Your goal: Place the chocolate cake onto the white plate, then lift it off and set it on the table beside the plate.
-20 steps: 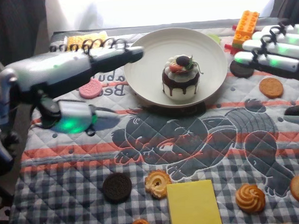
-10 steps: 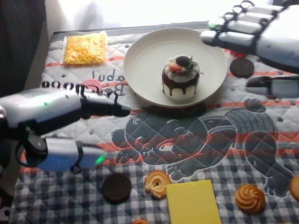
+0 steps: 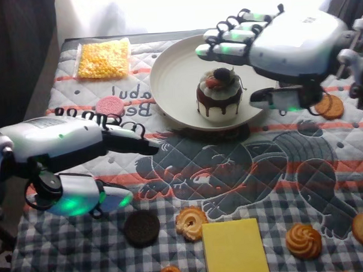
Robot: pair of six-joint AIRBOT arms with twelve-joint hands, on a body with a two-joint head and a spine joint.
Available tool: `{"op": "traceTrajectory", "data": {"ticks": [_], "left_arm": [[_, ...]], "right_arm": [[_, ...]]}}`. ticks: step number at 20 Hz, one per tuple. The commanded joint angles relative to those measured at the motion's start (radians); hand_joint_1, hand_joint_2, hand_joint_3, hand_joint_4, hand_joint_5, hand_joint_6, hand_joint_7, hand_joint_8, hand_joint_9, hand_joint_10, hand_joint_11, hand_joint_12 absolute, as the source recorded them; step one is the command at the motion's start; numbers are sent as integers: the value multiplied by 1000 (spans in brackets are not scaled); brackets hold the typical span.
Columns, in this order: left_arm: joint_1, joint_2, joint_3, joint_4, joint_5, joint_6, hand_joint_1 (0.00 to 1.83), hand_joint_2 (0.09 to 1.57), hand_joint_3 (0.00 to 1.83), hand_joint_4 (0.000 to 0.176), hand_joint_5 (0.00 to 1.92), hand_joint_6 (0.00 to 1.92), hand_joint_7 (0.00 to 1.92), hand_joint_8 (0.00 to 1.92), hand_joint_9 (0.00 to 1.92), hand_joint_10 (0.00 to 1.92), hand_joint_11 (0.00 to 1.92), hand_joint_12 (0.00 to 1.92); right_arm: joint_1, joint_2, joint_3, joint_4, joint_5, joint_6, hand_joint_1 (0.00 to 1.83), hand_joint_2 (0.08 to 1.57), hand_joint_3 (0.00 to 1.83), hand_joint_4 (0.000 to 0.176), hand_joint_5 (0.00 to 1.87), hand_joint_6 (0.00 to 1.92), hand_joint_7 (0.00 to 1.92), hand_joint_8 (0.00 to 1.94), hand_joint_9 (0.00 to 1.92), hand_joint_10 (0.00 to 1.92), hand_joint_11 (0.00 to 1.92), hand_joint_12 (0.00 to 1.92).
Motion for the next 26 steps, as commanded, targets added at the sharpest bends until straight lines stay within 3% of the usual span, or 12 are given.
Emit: {"op": "traceTrajectory", "data": {"ticks": [1,4,8,9,10,11,16,17,18,22,24,26], "left_arm": [[-14,-2,2,-4,-95,-5,579,1312,5,33,351,4,317,71,4,1024,0,1534],[-21,-8,3,1,-96,-5,637,1302,0,39,340,1,303,55,0,950,0,1505],[-24,-11,6,1,-97,-5,735,1260,0,41,374,22,340,58,3,921,0,1483],[-24,-11,6,1,-96,-5,666,1284,0,31,346,9,329,47,0,991,0,1550],[-24,-11,6,1,-96,-7,657,1291,1,30,341,6,328,44,0,1053,0,1625],[-25,-12,7,1,-97,-11,624,1304,5,38,338,5,328,43,0,1072,0,1631],[-24,-12,11,1,-103,-21,514,1341,5,66,298,3,285,16,0,917,0,1512],[-24,-11,11,1,-103,-22,514,1341,5,66,298,3,285,16,0,917,0,1512],[-24,-11,11,1,-102,-25,529,1349,3,30,316,11,301,20,9,935,0,1523],[-25,-7,11,-2,-106,-35,556,1345,0,42,296,2,284,9,0,900,0,1470],[-26,0,9,-7,-107,-36,561,1350,2,60,270,2,273,3,0,831,0,1421],[-29,5,8,-10,-107,-38,457,1373,9,69,248,6,262,0,0,784,0,1416]], "right_arm": [[15,-7,10,4,81,-4,1033,1196,0,0,117,2,81,3,187,54,0,1270],[20,-45,39,4,48,-4,1027,1210,2,0,95,0,80,0,191,41,0,1216],[20,-90,81,5,8,-4,1066,1182,0,0,416,43,514,52,574,201,141,1513],[21,-99,91,5,3,-4,1141,1219,1,0,640,1117,770,1005,678,700,382,1619],[24,-102,95,5,0,-4,1154,1247,2,0,663,1306,779,1351,708,1231,578,1815],[27,-102,95,5,1,-4,1173,1251,0,0,669,1314,801,1444,799,1506,755,1900],[44,-53,47,6,51,-4,1184,1292,6,0,616,1313,730,1696,837,1898,958,1921],[44,-41,27,6,67,-4,1184,1292,6,0,616,1313,730,1696,837,1898,958,1921],[44,-27,3,6,87,-4,1160,1320,4,0,588,1392,675,1764,798,1907,921,1921],[43,76,-93,6,166,-4,1129,1310,0,0,644,1426,647,1677,637,1875,745,1921],[18,158,-158,3,200,-4,1085,1335,3,20,586,1619,614,1594,547,1766,592,1921],[-21,232,-216,-19,221,-4,1159,1296,0,0,638,1389,716,1631,752,1836,813,1921]]}}
